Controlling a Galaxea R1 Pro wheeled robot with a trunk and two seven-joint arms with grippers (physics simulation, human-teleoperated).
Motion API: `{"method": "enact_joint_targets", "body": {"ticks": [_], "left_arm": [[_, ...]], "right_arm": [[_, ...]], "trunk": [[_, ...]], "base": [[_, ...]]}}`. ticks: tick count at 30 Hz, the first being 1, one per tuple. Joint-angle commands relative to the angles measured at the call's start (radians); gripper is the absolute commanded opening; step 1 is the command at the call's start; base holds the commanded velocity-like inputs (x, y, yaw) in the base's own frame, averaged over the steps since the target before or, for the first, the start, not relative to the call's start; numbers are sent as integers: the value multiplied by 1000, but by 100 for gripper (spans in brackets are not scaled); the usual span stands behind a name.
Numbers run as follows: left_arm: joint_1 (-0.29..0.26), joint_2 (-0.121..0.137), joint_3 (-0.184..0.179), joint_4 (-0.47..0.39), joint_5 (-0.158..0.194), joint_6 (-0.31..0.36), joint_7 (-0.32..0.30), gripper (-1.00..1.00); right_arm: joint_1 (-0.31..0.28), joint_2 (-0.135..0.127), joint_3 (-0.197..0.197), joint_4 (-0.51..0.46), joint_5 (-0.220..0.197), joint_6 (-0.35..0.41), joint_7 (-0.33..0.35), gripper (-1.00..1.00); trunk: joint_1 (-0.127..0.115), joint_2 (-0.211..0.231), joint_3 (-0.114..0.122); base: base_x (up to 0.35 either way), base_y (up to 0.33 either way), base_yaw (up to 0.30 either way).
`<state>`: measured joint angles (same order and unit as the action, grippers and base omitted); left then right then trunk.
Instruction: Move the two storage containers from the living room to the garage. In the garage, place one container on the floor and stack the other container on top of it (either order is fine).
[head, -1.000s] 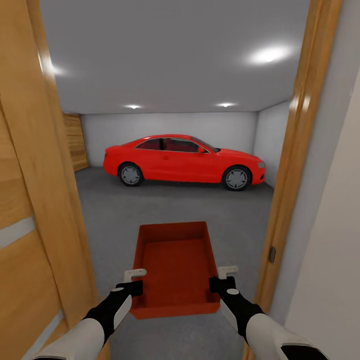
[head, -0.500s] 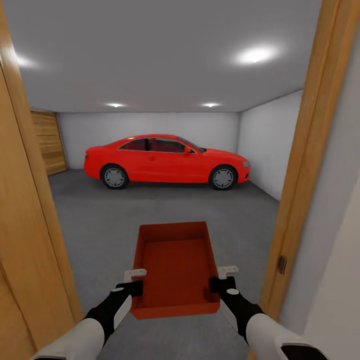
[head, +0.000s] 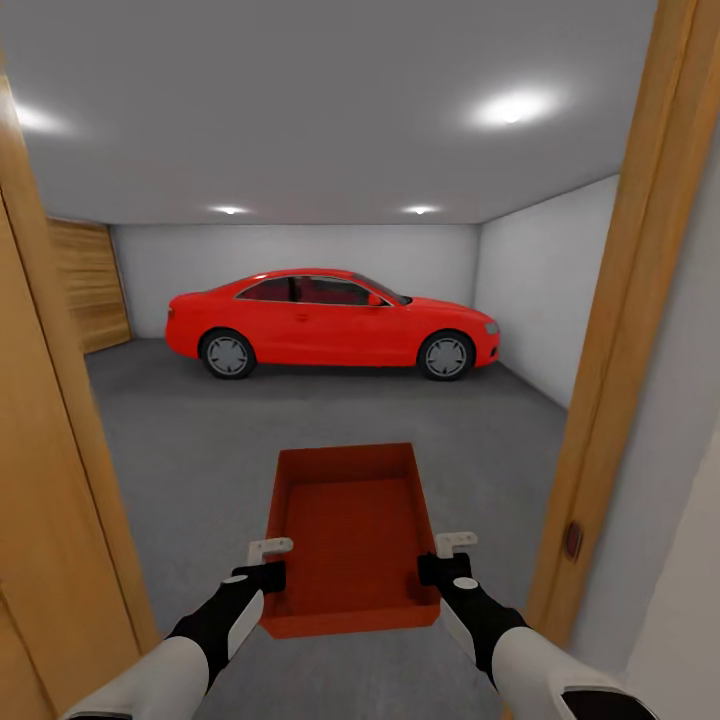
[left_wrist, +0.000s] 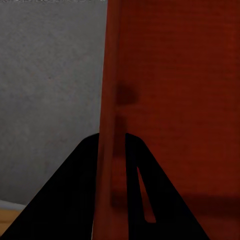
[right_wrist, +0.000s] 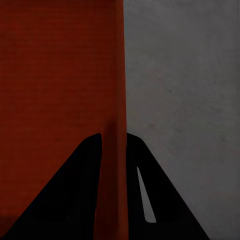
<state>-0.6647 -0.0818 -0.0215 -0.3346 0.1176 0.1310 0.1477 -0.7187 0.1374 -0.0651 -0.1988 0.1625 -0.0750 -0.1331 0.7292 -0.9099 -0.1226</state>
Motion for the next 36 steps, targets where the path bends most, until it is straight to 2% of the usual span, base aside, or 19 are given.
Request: {"method": "enact_joint_targets", "body": {"ticks": [1,19,28,36], "left_arm": [[-1,0,25,-26,-12,-21,27,-100],[-1,1,25,-26,-12,-21,27,-100],[-1,1,25,-26,-12,-21,27,-100],[-1,1,25,-27,-12,-21,27,-100]], "right_arm": [[0,1,-2,4,-1,-2,14,-100],[0,1,-2,4,-2,-1,15,-100],[0,1,-2,4,-3,-1,15,-100],[-1,1,-2,4,-3,-1,15,-100]], "trunk": [[1,-1,-2],[1,-1,-2],[1,-1,-2],[1,-1,-2]], "base": [[292,0,0],[318,0,1],[318,0,89],[77,1,3]]}}
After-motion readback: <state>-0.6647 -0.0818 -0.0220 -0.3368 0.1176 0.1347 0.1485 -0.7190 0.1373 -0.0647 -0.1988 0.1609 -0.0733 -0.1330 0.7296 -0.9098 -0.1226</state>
